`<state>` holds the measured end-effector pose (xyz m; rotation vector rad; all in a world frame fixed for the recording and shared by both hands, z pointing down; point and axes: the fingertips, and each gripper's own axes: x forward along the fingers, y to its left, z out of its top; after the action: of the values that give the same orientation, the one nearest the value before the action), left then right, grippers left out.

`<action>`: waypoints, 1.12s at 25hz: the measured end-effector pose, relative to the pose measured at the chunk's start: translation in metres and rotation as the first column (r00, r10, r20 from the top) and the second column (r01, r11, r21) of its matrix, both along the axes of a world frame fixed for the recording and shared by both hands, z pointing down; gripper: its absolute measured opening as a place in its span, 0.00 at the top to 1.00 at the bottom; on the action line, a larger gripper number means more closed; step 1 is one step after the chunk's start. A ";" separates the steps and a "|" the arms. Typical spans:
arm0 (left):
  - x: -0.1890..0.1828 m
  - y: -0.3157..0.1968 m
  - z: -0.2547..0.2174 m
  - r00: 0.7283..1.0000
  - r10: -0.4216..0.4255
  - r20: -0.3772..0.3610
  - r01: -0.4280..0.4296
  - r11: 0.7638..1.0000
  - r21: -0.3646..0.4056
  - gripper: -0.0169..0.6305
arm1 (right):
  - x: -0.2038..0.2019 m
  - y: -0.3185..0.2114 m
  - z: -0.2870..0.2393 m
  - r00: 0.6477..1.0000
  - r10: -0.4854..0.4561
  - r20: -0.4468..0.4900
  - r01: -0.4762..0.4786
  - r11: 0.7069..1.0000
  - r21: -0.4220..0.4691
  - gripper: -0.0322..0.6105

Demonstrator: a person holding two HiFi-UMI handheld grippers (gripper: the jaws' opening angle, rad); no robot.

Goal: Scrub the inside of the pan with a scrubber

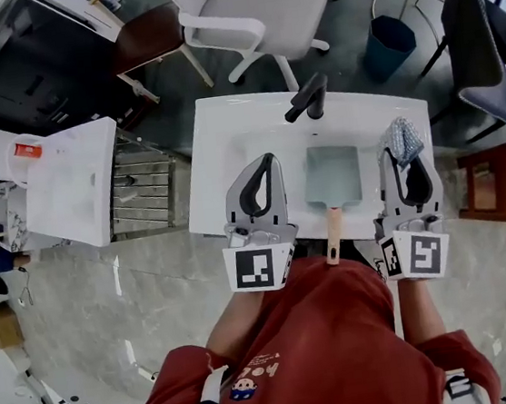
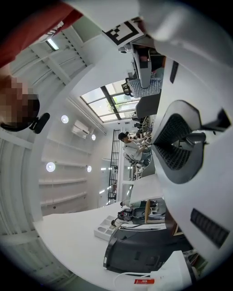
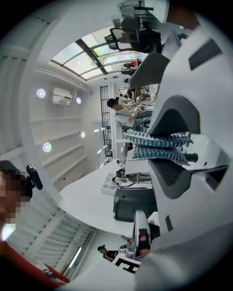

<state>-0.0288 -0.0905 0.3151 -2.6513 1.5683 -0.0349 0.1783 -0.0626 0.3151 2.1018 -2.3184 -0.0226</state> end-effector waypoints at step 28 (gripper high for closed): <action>0.012 0.002 -0.013 0.999 0.035 -0.025 -0.036 0.999 -0.017 0.95 | 0.016 0.002 -0.009 0.995 0.055 -0.086 -0.059 0.997 -0.042 0.70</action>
<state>-0.0172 -0.0880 0.3022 -2.7028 1.5349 -0.0144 0.1945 -0.0605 0.3064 2.1017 -2.1910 -0.0580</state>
